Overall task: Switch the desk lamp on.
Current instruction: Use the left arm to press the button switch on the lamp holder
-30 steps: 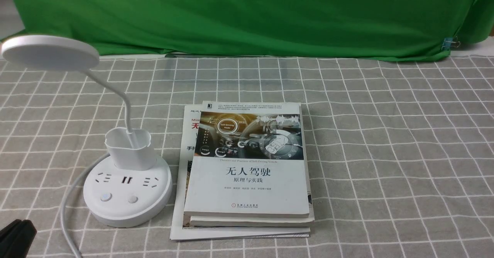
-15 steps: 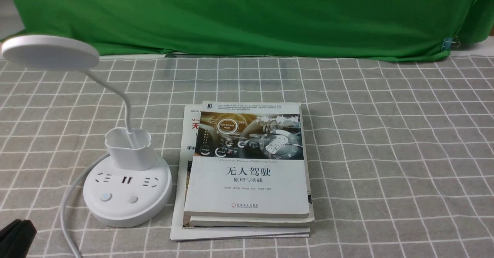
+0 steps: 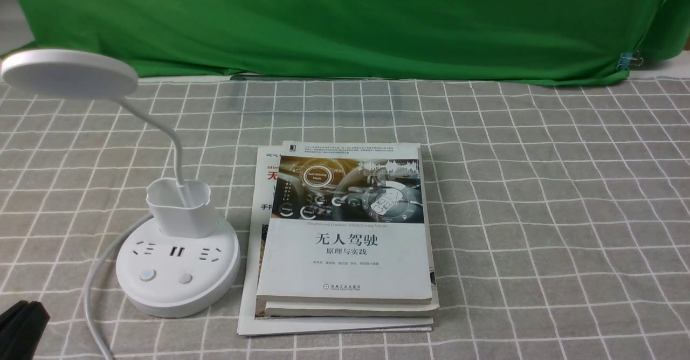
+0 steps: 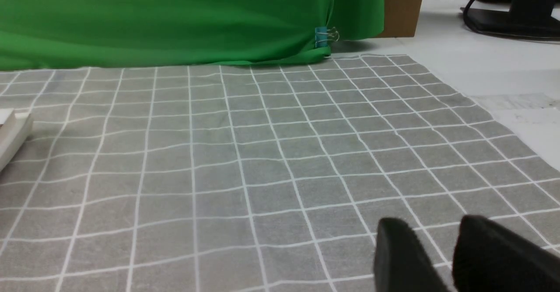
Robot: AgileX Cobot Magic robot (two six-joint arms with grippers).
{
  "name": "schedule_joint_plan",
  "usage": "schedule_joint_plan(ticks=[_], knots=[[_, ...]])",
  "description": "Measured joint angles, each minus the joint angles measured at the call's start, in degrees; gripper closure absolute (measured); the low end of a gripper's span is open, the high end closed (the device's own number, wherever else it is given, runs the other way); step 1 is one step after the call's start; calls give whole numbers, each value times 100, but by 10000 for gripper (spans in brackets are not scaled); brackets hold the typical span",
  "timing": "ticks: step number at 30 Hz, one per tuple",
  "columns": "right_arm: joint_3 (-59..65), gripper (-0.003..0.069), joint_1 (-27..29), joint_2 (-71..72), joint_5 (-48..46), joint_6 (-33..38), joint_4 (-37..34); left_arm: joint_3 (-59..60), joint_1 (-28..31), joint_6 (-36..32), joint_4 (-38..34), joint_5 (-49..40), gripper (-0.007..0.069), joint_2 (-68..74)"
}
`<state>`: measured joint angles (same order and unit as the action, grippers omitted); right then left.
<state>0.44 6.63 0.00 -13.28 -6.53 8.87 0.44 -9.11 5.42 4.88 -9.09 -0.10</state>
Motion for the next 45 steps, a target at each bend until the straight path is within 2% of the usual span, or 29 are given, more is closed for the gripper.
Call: schedule_joint_plan(ticks=[4, 7, 16, 21, 24, 30, 37, 39, 45], knots=[[0, 414, 0, 0, 0, 0, 0, 0, 0, -5, 181, 830, 606, 0], [0, 414, 0, 0, 0, 0, 0, 0, 0, -5, 290, 1117, 606, 0], [0, 414, 0, 0, 0, -5, 0, 0, 0, -24, 395, 1310, 606, 0], [0, 414, 0, 0, 0, -5, 0, 0, 0, 537, 121, 2420, 606, 0], [0, 414, 0, 0, 0, -5, 0, 0, 0, 916, -100, 2549, 606, 0], [0, 414, 0, 0, 0, -5, 0, -713, 0, 1265, -851, 1526, 606, 744], [0, 414, 0, 0, 0, -5, 0, -2146, 0, 1240, -1274, -915, 606, 2299], [0, 414, 0, 0, 0, -5, 0, -2356, 0, 1075, -1290, -1261, 606, 2638], [0, 414, 0, 0, 0, -5, 0, -2466, 0, 747, -1522, -1288, 606, 3320]])
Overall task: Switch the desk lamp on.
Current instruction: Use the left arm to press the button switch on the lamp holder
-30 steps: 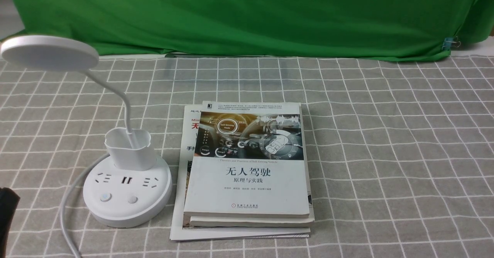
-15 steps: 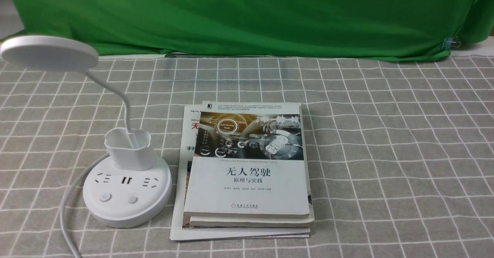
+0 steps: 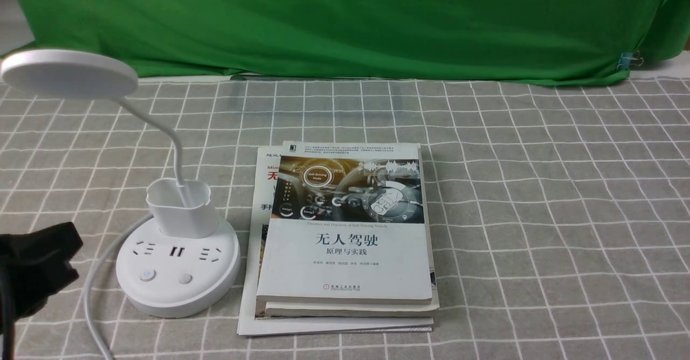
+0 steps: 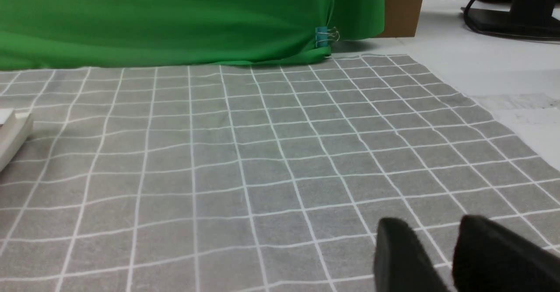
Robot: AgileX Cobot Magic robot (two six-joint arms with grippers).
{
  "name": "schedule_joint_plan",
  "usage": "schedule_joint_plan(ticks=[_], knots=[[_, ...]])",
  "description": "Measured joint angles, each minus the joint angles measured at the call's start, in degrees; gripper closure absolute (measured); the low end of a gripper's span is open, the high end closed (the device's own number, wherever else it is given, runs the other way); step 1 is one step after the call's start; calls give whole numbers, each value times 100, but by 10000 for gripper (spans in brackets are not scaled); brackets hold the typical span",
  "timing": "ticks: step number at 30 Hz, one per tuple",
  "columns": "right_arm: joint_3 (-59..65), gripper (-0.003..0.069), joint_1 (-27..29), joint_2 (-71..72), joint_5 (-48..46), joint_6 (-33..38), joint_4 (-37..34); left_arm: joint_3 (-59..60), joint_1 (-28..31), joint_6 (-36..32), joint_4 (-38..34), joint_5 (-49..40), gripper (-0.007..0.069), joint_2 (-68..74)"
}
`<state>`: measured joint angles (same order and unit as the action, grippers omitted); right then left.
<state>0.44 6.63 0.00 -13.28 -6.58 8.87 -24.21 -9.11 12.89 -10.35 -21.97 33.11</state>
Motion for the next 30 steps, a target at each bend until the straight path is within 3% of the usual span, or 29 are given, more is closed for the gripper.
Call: schedule_joint_plan(ticks=[7, 16, 25, 30], knots=[[0, 414, 0, 0, 0, 6, 0, 0, 0, -45, -26, -110, 606, 335], [0, 414, 0, 0, 0, 6, 0, -3, 0, -155, -203, 419, 606, 1139], [0, 414, 0, 0, 0, 6, 0, -856, 0, -1051, -295, -784, 606, 2802], [0, 414, 0, 0, 0, 6, 0, -1432, -92, -1499, -274, -974, 606, 3593]])
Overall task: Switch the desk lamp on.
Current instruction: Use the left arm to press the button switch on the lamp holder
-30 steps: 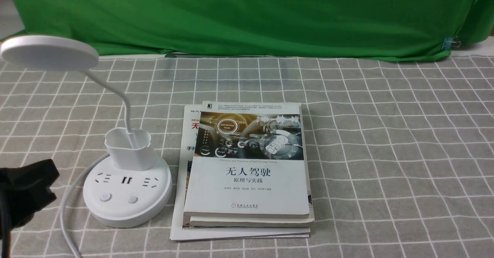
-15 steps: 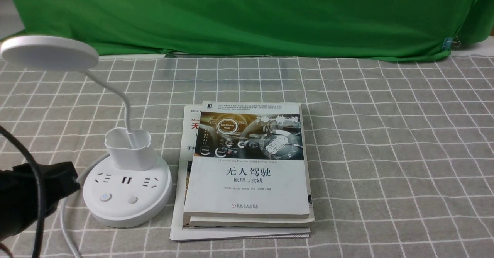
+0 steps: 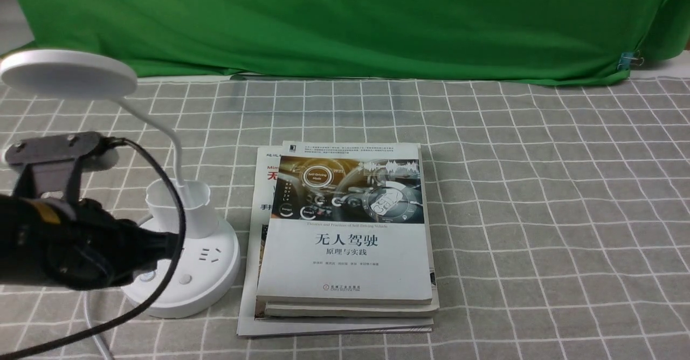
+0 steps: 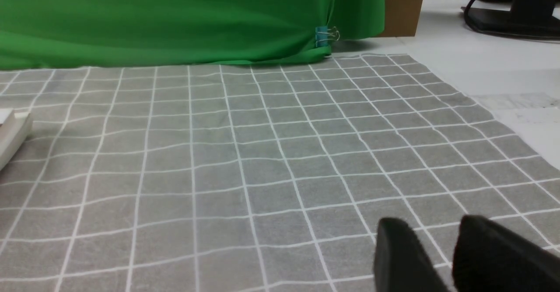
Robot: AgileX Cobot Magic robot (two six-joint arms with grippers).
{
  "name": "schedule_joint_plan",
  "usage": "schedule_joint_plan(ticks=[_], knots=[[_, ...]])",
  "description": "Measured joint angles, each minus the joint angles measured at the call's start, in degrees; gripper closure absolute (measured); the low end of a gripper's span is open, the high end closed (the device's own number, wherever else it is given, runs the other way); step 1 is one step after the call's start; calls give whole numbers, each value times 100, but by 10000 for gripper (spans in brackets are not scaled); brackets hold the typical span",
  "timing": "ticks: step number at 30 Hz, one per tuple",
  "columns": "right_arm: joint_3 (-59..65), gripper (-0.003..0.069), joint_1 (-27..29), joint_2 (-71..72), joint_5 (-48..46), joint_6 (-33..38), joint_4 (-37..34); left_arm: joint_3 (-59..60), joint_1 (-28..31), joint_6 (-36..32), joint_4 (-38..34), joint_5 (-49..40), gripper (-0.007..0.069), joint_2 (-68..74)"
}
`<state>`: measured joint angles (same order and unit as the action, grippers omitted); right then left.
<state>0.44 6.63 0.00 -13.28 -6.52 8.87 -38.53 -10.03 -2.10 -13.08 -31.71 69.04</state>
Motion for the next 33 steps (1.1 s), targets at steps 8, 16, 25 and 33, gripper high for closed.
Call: schedule_joint_plan(ticks=[8, 16, 25, 33], knots=[[0, 414, 0, 0, 0, -7, 0, -453, -1100, 1295, 1799, -51, 606, 863], [0, 414, 0, 0, 0, -7, 0, -458, -1181, 1699, 2302, 50, 606, 1390], [0, 414, 0, 0, 0, -7, 0, -458, -1181, 1699, 2422, 228, 606, 1655], [0, 414, 0, 0, 0, 0, 0, -458, -1181, 1699, 2466, 373, 606, 1832]])
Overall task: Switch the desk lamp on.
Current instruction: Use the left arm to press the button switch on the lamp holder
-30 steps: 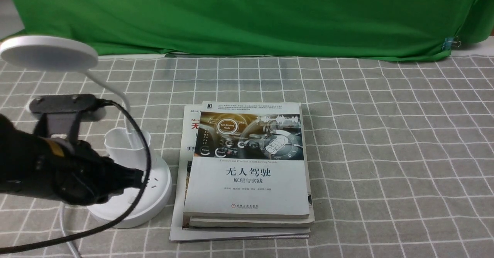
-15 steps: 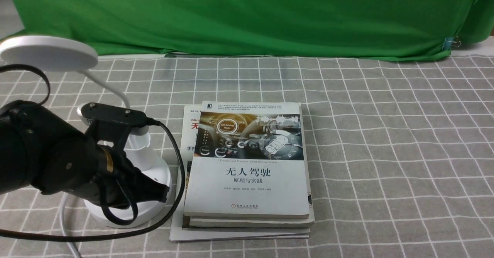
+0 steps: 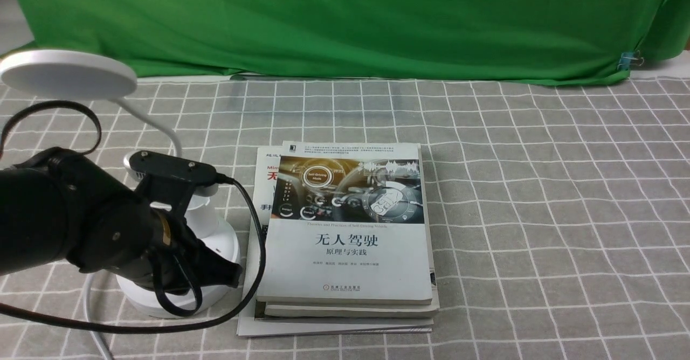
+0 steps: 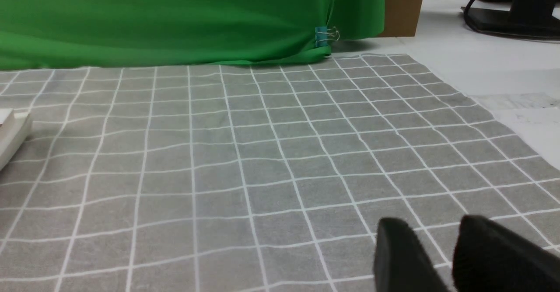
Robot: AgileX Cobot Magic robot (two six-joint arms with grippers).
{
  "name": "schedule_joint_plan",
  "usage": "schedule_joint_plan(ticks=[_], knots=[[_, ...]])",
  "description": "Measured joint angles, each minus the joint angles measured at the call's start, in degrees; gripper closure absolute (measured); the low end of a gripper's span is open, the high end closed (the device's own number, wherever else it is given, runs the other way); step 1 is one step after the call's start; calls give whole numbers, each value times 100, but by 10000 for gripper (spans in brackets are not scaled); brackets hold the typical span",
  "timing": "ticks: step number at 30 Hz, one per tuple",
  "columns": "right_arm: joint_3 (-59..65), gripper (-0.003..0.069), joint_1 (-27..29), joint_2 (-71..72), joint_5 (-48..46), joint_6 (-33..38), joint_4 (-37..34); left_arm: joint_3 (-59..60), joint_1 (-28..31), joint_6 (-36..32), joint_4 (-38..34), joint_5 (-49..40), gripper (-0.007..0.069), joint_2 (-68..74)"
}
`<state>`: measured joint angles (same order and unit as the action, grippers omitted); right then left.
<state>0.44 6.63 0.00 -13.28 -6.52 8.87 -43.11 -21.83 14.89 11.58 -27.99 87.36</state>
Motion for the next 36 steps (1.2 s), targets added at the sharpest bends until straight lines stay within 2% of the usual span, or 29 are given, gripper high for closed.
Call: schedule_joint_plan(ticks=[12, 19, 36], knots=[[0, 414, 0, 0, 0, 0, 0, 0, 0, 16, 65, -78, 606, 0], [0, 414, 0, 0, 0, 0, 0, 0, 0, 482, 656, -110, 606, 0], [0, 414, 0, 0, 0, -6, 0, 197, 0, 581, 656, 200, 606, 27]])
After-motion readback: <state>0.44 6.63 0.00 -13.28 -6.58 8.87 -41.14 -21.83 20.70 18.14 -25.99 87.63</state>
